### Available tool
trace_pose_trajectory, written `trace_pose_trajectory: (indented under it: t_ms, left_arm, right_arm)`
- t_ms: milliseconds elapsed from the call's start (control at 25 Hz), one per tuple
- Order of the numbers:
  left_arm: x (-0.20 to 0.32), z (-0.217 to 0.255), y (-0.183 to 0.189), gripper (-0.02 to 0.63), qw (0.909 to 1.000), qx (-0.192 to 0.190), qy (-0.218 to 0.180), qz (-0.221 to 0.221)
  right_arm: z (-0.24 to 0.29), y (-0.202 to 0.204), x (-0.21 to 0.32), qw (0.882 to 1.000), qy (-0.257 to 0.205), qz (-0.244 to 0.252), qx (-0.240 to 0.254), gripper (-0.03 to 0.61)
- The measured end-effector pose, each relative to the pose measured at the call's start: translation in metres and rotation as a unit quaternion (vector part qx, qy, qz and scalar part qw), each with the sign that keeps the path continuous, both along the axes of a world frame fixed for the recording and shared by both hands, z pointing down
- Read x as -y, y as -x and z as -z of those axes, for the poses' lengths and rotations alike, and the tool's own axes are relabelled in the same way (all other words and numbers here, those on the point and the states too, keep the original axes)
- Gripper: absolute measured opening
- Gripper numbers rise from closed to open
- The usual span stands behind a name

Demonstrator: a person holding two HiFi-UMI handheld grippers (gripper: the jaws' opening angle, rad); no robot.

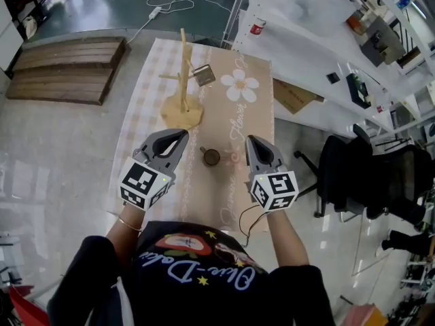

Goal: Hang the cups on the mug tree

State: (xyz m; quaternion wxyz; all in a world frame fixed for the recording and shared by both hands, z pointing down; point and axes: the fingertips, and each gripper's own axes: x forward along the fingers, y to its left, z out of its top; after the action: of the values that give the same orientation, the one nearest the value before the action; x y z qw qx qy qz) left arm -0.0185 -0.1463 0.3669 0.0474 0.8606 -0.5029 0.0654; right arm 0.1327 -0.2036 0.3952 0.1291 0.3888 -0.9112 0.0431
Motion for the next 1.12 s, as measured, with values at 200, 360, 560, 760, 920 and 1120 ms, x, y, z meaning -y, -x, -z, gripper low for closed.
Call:
trace_pose_trajectory:
  t_ms: [200, 360, 560, 760, 920, 1120]
  left_arm:
    - [-0.003, 0.005, -0.007, 0.008, 0.9996, -0.015, -0.015, -0.018]
    - [-0.001, 0.005, -0.01, 0.008, 0.9994, -0.017, -0.016, -0.026]
    - [-0.004, 0.004, -0.018, 0.009, 0.9982, -0.01, -0.026, -0.054]
    - [-0.006, 0.003, -0.022, 0.009, 0.9958, -0.012, -0.037, -0.083]
    - [-0.005, -0.005, -0.023, 0.009, 0.9953, -0.009, -0.027, -0.093]
    - [-0.003, -0.017, -0.022, 0.011, 0.9937, -0.012, -0.011, -0.111]
  right_arm:
    - [-0.005, -0.008, -0.009, 1.0, 0.008, -0.009, 0.003, 0.009]
    - [-0.01, -0.015, -0.013, 1.0, 0.015, -0.018, 0.005, 0.009]
    - [-0.015, -0.021, -0.021, 0.999, 0.023, -0.029, 0.009, 0.009]
    - [-0.02, -0.026, -0.025, 0.999, 0.031, -0.041, 0.01, 0.009]
    - [-0.023, -0.024, -0.031, 0.999, 0.03, -0.039, 0.006, 0.009]
    - [-0.028, -0.022, -0.037, 0.999, 0.035, -0.04, 0.007, 0.009]
